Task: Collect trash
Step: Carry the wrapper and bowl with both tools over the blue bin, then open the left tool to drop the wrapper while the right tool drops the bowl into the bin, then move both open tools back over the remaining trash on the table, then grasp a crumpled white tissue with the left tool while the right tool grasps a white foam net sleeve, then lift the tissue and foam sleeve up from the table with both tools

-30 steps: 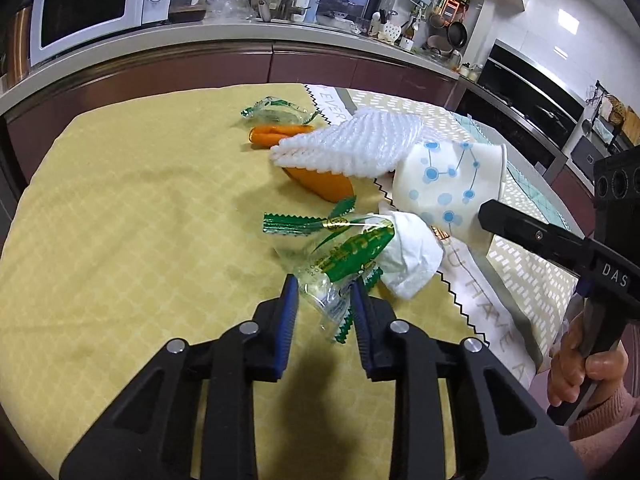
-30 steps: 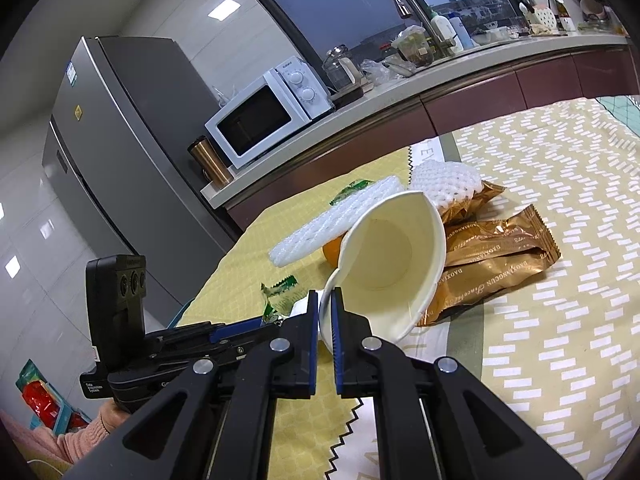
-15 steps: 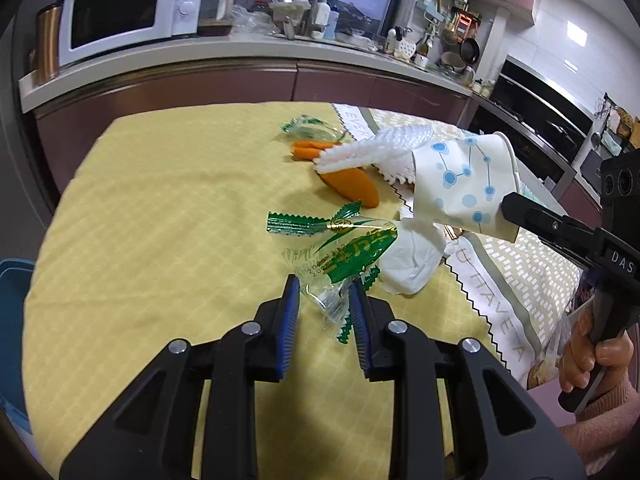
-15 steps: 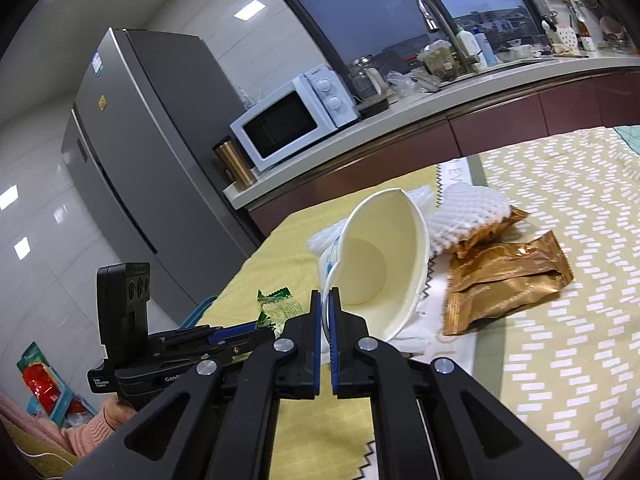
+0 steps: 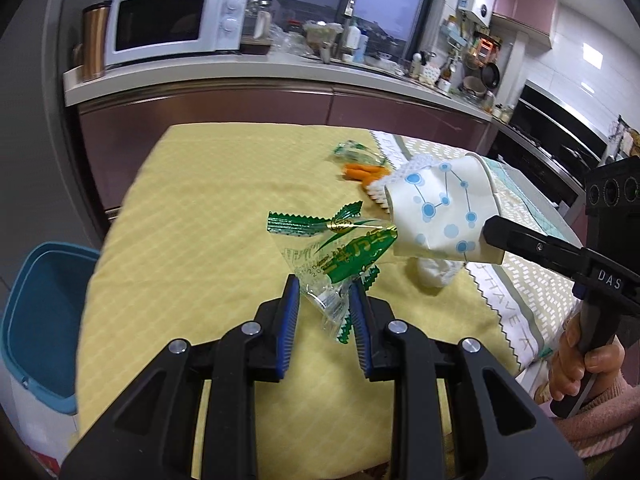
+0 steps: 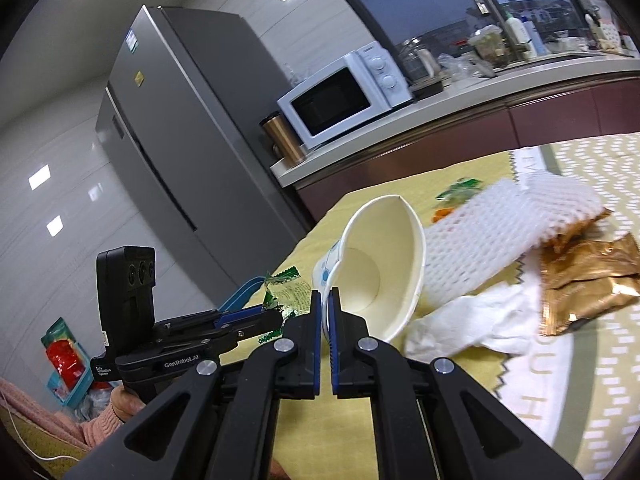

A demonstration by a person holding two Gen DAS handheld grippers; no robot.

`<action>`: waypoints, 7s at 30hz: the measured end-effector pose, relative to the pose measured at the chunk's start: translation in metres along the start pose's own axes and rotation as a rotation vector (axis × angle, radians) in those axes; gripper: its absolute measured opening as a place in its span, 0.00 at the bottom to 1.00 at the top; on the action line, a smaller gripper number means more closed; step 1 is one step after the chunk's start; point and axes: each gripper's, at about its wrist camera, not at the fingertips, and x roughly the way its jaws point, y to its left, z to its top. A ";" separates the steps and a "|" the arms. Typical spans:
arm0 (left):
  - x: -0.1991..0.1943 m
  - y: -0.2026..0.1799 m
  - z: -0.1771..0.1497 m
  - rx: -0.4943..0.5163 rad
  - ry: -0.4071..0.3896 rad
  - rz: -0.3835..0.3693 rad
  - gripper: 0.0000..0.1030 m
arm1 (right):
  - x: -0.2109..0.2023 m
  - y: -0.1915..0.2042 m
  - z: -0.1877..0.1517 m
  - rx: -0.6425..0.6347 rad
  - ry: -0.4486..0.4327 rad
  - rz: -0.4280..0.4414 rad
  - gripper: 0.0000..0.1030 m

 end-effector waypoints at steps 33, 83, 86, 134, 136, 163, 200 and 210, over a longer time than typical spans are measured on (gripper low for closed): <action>-0.090 0.129 -0.030 -0.205 -0.079 0.262 0.25 | 0.110 0.082 0.020 -0.171 0.191 0.214 0.03; -0.033 0.268 -0.068 -0.443 0.094 0.469 0.33 | 0.293 0.172 -0.010 -0.357 0.596 0.216 0.09; -0.026 0.271 -0.071 -0.453 0.105 0.473 0.34 | 0.298 0.165 -0.013 -0.324 0.614 0.202 0.15; 0.025 -0.022 0.006 0.067 -0.030 -0.080 0.58 | 0.003 -0.035 0.032 -0.002 0.075 -0.191 0.37; 0.030 -0.032 0.007 0.086 -0.024 -0.090 0.58 | -0.003 -0.047 0.030 0.023 0.067 -0.208 0.37; 0.124 -0.105 0.024 0.182 0.208 -0.222 0.53 | 0.017 -0.117 0.031 0.268 0.070 -0.173 0.45; 0.053 -0.059 0.010 0.120 0.102 -0.183 0.07 | 0.002 -0.082 0.053 0.205 -0.022 -0.060 0.11; 0.020 -0.025 0.008 0.086 0.058 -0.106 0.07 | 0.011 -0.068 0.053 0.187 -0.016 -0.038 0.11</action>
